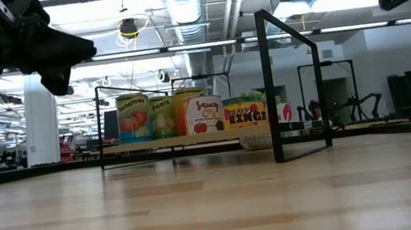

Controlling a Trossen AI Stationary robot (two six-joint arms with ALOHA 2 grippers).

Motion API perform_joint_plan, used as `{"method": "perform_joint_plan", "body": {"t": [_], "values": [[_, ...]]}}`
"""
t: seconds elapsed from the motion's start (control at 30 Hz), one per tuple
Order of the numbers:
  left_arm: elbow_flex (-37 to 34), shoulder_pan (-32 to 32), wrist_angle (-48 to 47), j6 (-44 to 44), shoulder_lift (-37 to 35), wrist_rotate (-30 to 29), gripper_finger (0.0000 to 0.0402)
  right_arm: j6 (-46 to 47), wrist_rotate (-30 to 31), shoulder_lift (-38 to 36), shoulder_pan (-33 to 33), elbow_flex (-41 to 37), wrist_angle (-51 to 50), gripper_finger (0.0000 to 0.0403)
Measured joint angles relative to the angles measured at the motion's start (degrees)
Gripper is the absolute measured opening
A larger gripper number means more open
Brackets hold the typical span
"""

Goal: Pick and place cans onto a shelf
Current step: Return to Home Position

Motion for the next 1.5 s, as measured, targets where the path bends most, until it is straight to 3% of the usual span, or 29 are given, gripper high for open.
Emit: {"method": "perform_joint_plan", "body": {"t": [0.37, 0.93, 1.07, 1.33, 1.5], "values": [[-4.8, 0.0, -1.1, 0.8, -8.9, -1.2, 0.0043, -4.8, -5.3, -0.1, -4.7, -0.2, -6.3, 0.0118], [-4.9, 0.1, -10.7, -0.1, -19.5, -5.6, 0.0043, -6.0, -16.0, 0.0, -18.1, -0.2, -8.9, 0.0118], [-4.9, 0.1, -11.0, -0.1, -20.5, -5.6, 0.0043, -6.0, -14.9, 0.0, -21.9, -0.3, -9.6, 0.0118], [-5.0, 0.1, -11.2, -0.7, -20.6, -5.6, 0.0043, -5.9, -13.0, -0.1, -27.3, -7.0, 6.3, 0.0118], [-5.0, 0.1, -11.4, -1.2, -20.6, -5.6, 0.0043, -5.1, -8.9, 0.0, -28.0, -7.4, 7.0, 0.0118]]}}
